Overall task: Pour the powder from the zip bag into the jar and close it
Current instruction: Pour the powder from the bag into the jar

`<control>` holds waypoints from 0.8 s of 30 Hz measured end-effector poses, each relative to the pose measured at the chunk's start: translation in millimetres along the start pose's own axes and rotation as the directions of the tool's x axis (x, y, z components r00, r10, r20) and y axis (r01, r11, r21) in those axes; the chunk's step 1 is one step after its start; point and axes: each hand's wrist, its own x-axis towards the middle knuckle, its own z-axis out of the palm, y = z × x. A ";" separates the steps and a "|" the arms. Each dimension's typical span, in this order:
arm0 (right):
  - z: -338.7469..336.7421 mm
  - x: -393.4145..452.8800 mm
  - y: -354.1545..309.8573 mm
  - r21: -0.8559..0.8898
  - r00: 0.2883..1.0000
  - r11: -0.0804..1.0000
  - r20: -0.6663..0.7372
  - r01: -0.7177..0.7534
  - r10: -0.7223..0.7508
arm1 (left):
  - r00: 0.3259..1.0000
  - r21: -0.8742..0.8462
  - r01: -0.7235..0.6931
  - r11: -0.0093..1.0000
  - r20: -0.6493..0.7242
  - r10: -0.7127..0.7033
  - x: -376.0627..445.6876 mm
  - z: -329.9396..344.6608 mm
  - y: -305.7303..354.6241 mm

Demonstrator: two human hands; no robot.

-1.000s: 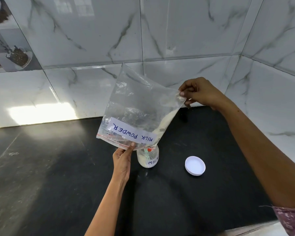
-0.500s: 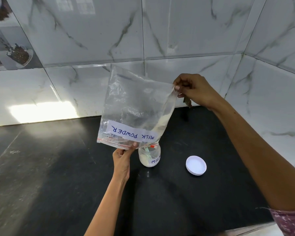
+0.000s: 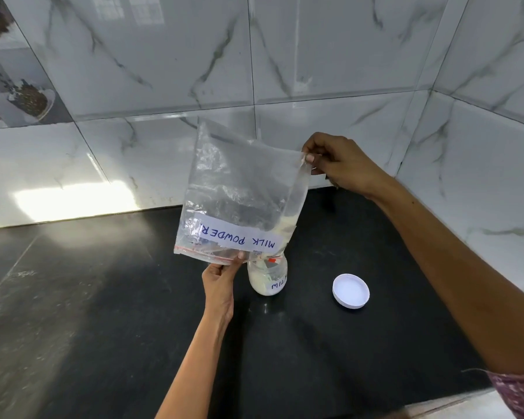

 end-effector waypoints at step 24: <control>5.4 -1.5 11.3 0.070 0.992 0.996 -0.108 -0.064 0.071 | 0.998 0.112 0.031 0.993 -0.057 -0.024 3.9 3.7 3.9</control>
